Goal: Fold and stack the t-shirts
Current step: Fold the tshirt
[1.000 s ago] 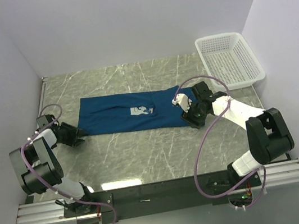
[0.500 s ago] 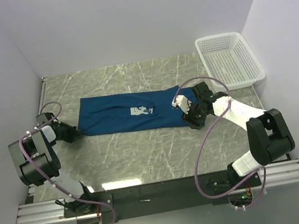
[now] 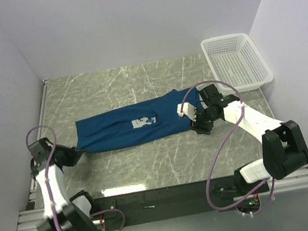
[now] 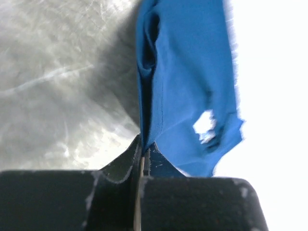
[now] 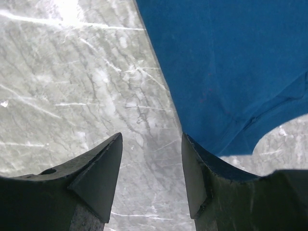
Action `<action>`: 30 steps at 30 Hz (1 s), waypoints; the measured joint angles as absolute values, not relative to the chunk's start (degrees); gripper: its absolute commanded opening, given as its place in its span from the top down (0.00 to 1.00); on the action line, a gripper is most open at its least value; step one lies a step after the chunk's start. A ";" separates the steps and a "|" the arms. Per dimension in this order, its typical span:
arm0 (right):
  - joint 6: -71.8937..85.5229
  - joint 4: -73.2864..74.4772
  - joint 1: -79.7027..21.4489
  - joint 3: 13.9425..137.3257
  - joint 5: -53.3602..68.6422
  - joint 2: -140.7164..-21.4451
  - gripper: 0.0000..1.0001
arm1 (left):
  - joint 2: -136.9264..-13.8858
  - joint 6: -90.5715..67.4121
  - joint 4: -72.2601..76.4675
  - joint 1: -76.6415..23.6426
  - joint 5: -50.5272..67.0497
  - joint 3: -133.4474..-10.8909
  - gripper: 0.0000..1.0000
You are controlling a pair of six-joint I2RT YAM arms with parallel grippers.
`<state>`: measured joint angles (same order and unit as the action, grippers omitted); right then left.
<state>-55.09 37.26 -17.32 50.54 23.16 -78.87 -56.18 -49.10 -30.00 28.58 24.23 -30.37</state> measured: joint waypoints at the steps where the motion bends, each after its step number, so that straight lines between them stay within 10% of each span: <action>1: -55.75 37.56 -17.32 50.54 23.29 -78.87 0.41 | -52.49 -49.98 -32.12 29.32 23.94 -30.39 0.93; 9: -62.72 39.62 -17.19 50.11 24.38 -76.14 0.38 | -44.69 -49.17 -42.41 30.89 27.94 -26.98 0.47; 15: -63.92 40.10 -17.10 50.17 26.61 -75.99 0.37 | -44.80 -44.47 -49.17 29.34 28.64 -33.01 0.45; 17: -63.22 40.07 -17.08 50.61 27.59 -76.51 0.37 | -45.30 -42.87 -47.68 28.93 29.98 -36.67 0.01; 23: -60.31 40.42 -16.97 54.15 34.37 -80.66 0.37 | -54.11 -39.20 -23.20 19.38 36.36 -39.97 0.01; 30: -57.10 40.95 -15.66 55.07 39.24 -80.36 0.37 | -101.95 -18.74 -24.25 -5.98 27.81 -80.18 0.03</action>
<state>-57.10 40.95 -15.66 55.07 39.24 -80.36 -101.95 -18.74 -24.25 -5.98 27.81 -80.18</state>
